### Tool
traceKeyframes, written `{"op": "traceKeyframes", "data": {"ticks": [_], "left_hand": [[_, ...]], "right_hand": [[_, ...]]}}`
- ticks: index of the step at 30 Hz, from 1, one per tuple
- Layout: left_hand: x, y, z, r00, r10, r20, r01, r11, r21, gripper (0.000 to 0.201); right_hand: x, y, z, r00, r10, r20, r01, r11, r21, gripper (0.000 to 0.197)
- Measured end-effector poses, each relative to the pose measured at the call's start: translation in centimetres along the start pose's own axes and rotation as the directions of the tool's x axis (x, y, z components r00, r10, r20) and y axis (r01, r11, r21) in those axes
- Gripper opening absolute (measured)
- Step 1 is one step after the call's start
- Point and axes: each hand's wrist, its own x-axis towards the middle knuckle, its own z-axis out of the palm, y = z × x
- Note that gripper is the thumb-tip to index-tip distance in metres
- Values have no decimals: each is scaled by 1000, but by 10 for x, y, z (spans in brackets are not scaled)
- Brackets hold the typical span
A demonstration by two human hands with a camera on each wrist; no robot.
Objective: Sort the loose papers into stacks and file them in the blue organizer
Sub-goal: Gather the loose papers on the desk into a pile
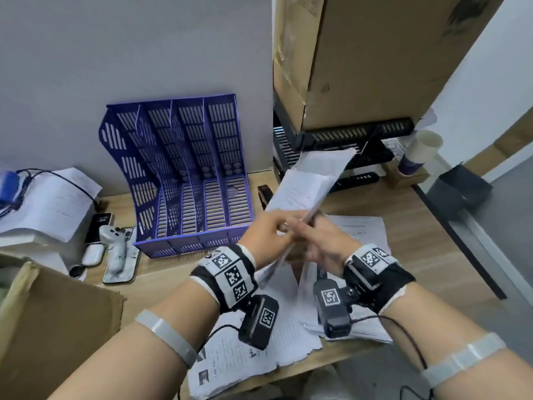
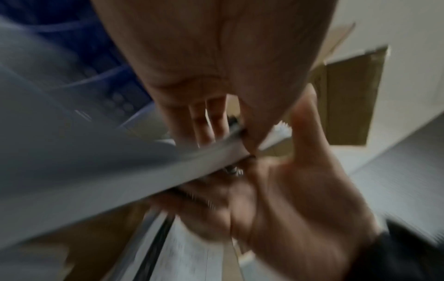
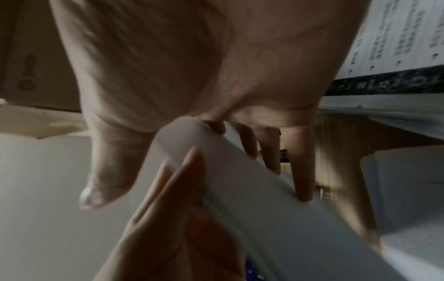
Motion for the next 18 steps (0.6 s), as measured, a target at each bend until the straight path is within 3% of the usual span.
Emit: {"op": "traceKeyframes", "data": {"ticks": [3, 4, 5, 7, 9, 12, 13, 16, 18], "left_hand": [[-7, -8, 23, 979, -102, 175, 133, 975, -177, 39], [-7, -15, 25, 970, -140, 201, 188, 951, -245, 38], [-8, -20, 26, 969, -171, 176, 213, 943, -256, 38], [-5, -35, 23, 972, -234, 15, 234, 962, -139, 48], [-1, -49, 20, 938, -330, -106, 320, 942, -99, 76], [8, -55, 19, 922, -388, 0, 357, 848, -391, 113], [12, -54, 20, 936, -352, 22, 322, 824, -466, 112], [23, -39, 24, 980, -198, -24, 151, 818, -555, 79], [27, -33, 30, 988, -150, -30, 105, 811, -576, 62]], "right_hand": [[-2, 14, -22, 949, -36, -314, -5, 992, -128, 39], [-4, 20, -34, 930, -57, -363, -1, 987, -160, 38], [-10, 22, -44, 918, -74, -389, -15, 975, -221, 31], [-25, 22, -57, 897, -93, -432, -41, 956, -291, 14], [-39, 15, -64, 880, -111, -461, -25, 960, -279, 13], [-54, -2, -67, 859, -169, -483, 72, 975, -212, 32], [-58, -8, -67, 854, -177, -489, 86, 976, -202, 37], [-76, -28, -70, 834, -241, -496, 178, 969, -172, 8], [-86, -31, -72, 824, -263, -502, 202, 964, -174, 10]]}}
